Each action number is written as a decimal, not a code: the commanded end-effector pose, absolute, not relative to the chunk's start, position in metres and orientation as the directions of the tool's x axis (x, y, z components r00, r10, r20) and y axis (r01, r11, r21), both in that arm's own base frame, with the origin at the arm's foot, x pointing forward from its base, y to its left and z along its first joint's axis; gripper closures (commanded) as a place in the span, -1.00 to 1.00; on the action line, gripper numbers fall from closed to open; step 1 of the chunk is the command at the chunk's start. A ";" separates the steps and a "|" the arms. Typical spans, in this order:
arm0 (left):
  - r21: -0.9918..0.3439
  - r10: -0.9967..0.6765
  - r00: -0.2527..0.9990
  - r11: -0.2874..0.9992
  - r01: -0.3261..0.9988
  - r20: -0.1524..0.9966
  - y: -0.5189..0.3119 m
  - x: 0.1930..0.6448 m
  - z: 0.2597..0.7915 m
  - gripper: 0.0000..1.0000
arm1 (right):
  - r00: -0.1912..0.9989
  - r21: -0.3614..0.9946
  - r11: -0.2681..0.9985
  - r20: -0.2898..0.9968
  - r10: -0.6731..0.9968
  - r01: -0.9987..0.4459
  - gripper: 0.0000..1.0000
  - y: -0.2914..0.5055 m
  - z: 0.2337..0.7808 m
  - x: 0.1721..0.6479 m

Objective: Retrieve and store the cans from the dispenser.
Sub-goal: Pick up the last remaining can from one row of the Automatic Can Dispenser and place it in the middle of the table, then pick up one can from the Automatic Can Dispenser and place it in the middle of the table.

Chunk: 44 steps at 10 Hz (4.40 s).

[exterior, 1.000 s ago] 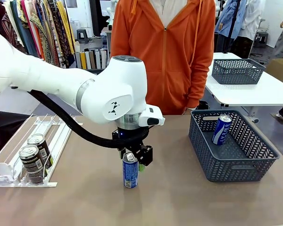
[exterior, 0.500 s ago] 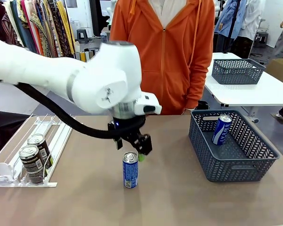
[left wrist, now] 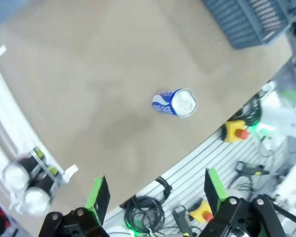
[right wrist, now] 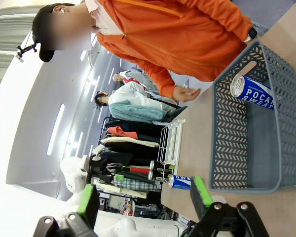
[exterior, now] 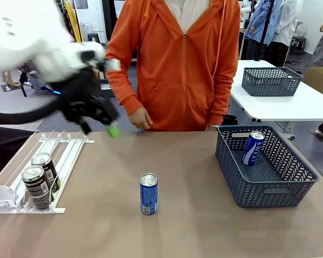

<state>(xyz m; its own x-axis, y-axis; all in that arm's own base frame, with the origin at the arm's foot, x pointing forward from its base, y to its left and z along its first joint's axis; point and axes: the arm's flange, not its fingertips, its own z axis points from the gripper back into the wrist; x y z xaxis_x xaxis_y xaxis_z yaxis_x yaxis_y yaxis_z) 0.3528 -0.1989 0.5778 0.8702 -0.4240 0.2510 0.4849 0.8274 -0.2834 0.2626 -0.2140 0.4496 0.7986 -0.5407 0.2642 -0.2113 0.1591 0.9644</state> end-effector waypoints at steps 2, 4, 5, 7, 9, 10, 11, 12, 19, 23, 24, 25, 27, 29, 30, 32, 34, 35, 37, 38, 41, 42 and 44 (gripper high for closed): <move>-0.513 -0.208 0.943 0.797 0.318 0.261 -0.066 0.356 0.579 -1.00 | 0.791 0.964 0.145 0.265 -0.552 -0.222 -1.00 -0.213 0.454 0.265; -0.692 -0.059 0.977 0.697 0.186 0.203 0.032 0.361 0.567 -1.00 | 0.791 0.964 0.145 0.265 -0.552 -0.222 -1.00 -0.213 0.454 0.265; -0.815 -0.010 0.984 0.559 0.155 0.180 0.084 0.362 0.548 -1.00 | 0.791 0.964 0.145 0.265 -0.552 -0.222 -1.00 -0.213 0.454 0.265; -0.908 0.253 0.966 0.414 -0.055 0.058 0.156 0.352 0.505 -1.00 | 0.791 0.964 0.145 0.265 -0.552 -0.222 -1.00 -0.213 0.454 0.265; -0.953 0.410 0.912 0.286 -0.096 0.031 0.197 0.329 0.474 -1.00 | 0.791 0.964 0.145 0.265 -0.552 -0.222 -1.00 -0.213 0.454 0.265; -0.954 0.399 0.914 0.295 -0.050 0.076 0.203 0.324 0.472 -1.00 | 0.791 0.964 0.145 0.265 -0.552 -0.222 -1.00 -0.213 0.454 0.265; -0.928 0.358 0.934 0.350 -0.129 0.005 0.205 0.328 0.476 -1.00 | 0.791 0.964 0.145 0.265 -0.552 -0.222 -1.00 -0.213 0.454 0.265; -0.928 0.358 0.934 0.350 -0.129 0.005 0.205 0.328 0.476 -1.00 | 0.791 0.964 0.145 0.265 -0.552 -0.222 -1.00 -0.213 0.454 0.265; -0.930 0.369 0.929 0.345 -0.130 0.007 0.202 0.332 0.473 -1.00 | 0.791 0.964 0.145 0.265 -0.552 -0.222 -1.00 -0.213 0.454 0.265; -0.589 0.056 0.979 0.805 0.072 0.198 0.092 0.327 0.541 -1.00 | 0.791 0.964 0.145 0.265 -0.552 -0.222 -1.00 -0.213 0.454 0.265; -0.481 -0.015 0.976 0.869 0.120 0.217 0.054 0.328 0.551 -1.00 | 0.791 0.964 0.145 0.265 -0.552 -0.222 -1.00 -0.213 0.454 0.265; -0.341 -0.100 0.967 0.923 0.177 0.233 0.019 0.329 0.551 -1.00 | 0.791 0.964 0.145 0.265 -0.552 -0.222 -1.00 -0.213 0.454 0.265; -0.129 -0.152 0.973 0.976 0.175 0.171 -0.031 0.340 0.535 -1.00 | 0.791 0.964 0.145 0.265 -0.552 -0.222 -1.00 -0.213 0.454 0.265; -0.129 -0.003 0.957 0.991 0.042 0.289 -0.053 0.345 0.527 -1.00 | 0.791 0.964 0.145 0.265 -0.552 -0.222 -1.00 -0.213 0.454 0.265; -0.136 -0.169 0.964 0.970 0.199 0.206 -0.052 0.335 0.545 -1.00 | 0.791 0.964 0.145 0.265 -0.552 -0.222 -1.00 -0.213 0.454 0.265; -0.136 -0.169 0.964 0.970 0.199 0.206 -0.052 0.335 0.545 -1.00 | 0.791 0.964 0.145 0.265 -0.552 -0.222 -1.00 -0.213 0.454 0.265; -0.138 -0.144 0.965 0.974 0.177 0.218 -0.058 0.337 0.538 -1.00 | 0.791 0.964 0.145 0.265 -0.552 -0.222 -1.00 -0.213 0.454 0.265; -0.062 -0.072 0.976 0.994 0.087 0.208 -0.054 0.343 0.523 -1.00 | 0.791 0.964 0.145 0.265 -0.552 -0.222 -1.00 -0.213 0.454 0.265; -0.054 0.014 0.981 0.999 -0.003 0.193 -0.042 0.344 0.500 -1.00 | 0.791 0.964 0.145 0.265 -0.552 -0.222 -1.00 -0.213 0.454 0.265; -0.052 0.034 0.981 0.998 -0.025 0.189 -0.038 0.345 0.487 -1.00 | 0.791 0.964 0.145 0.265 -0.552 -0.222 -1.00 -0.213 0.454 0.265; -0.107 0.020 0.996 0.994 -0.011 0.088 -0.041 0.354 0.451 -1.00 | 0.791 0.964 0.145 0.265 -0.552 -0.222 -1.00 -0.213 0.454 0.265; -0.122 0.012 0.996 0.992 -0.001 0.089 -0.046 0.357 0.441 -1.00 | 0.791 0.964 0.145 0.265 -0.552 -0.222 -1.00 -0.213 0.454 0.265; -0.130 0.016 0.997 0.992 -0.006 0.080 -0.049 0.366 0.429 -1.00 | 0.791 0.964 0.145 0.265 -0.552 -0.222 -1.00 -0.213 0.454 0.265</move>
